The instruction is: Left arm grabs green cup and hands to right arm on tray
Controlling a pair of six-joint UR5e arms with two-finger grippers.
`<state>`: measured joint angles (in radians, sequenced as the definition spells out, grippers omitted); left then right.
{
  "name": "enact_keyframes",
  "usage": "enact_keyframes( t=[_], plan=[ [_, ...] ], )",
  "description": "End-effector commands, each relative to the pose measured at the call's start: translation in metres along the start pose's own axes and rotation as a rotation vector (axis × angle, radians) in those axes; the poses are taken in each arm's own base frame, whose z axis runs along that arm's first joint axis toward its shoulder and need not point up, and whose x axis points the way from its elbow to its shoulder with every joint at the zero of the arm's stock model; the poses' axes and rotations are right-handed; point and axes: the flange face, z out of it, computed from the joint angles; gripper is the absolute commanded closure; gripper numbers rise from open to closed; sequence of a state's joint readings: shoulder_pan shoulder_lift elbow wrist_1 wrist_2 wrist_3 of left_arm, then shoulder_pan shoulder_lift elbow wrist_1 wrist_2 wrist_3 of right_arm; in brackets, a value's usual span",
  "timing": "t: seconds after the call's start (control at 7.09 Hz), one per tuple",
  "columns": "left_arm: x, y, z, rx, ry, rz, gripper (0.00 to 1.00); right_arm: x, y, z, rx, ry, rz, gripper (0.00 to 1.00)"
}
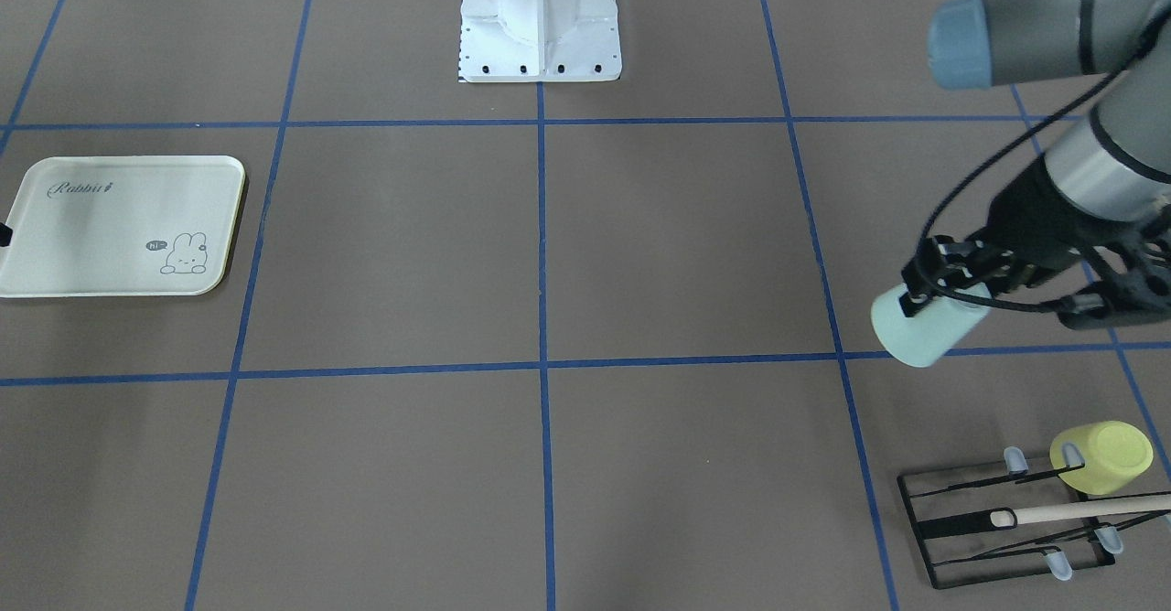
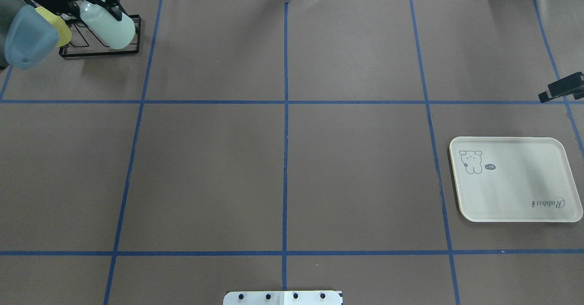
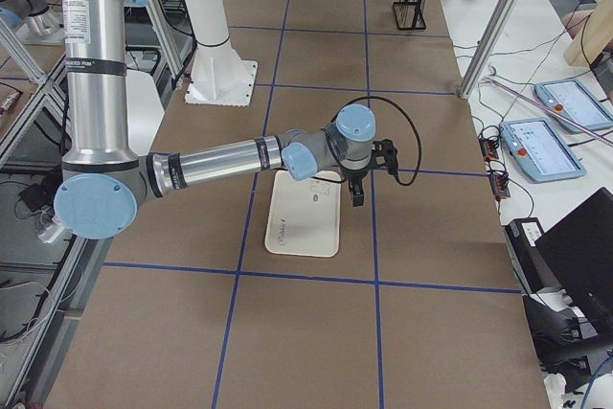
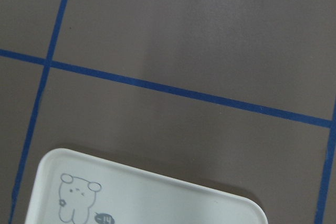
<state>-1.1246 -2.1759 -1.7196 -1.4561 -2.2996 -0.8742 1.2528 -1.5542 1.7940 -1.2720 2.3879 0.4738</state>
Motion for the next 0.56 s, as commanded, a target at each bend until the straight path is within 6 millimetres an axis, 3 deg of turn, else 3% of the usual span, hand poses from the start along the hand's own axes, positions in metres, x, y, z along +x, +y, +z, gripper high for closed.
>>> enact_keyframes(
  t=[0.0,0.14,0.42],
  plan=[
    [0.121,0.086,0.003,-0.059,0.165,-0.153,1.0,-0.108,-0.016,0.028,0.038,-0.15,0.121,0.0],
    [0.165,0.114,-0.004,-0.079,0.283,-0.225,1.0,-0.168,-0.025,0.028,0.046,-0.239,0.195,0.0],
    [0.202,0.152,-0.013,-0.1,0.505,-0.288,1.0,-0.245,-0.032,0.021,0.026,-0.36,0.292,0.0]
  ],
)
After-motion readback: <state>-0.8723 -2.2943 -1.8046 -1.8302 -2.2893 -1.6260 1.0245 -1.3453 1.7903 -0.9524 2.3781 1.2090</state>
